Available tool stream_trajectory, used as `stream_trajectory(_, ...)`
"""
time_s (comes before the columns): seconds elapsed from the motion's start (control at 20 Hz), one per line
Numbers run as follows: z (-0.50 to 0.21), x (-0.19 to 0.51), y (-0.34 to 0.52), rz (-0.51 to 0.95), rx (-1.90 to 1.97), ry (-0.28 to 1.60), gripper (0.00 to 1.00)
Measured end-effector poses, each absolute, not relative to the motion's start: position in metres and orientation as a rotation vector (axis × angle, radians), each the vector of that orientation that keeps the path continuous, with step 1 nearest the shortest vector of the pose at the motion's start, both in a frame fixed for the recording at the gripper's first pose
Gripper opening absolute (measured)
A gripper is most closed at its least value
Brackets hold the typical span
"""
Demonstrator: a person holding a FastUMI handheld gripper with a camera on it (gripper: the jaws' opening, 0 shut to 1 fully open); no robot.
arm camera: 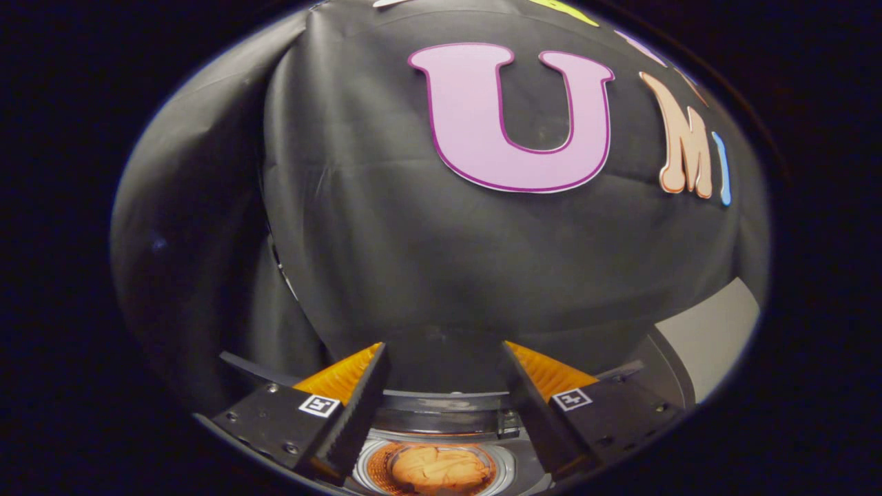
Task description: Put the clothes into the washing machine and then close the washing machine lid.
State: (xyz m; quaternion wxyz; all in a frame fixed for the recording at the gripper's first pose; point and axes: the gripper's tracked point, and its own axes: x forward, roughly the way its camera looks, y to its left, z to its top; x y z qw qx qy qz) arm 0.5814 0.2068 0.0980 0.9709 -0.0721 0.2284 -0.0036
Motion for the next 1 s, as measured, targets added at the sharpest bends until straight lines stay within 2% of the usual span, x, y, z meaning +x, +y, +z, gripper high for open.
stream_trajectory(0.75,0.088,0.546,0.213,0.032,-0.144,0.455,0.96)
stream_trajectory(1.0,0.074,0.534,0.221,0.084,-0.133,0.485,0.95)
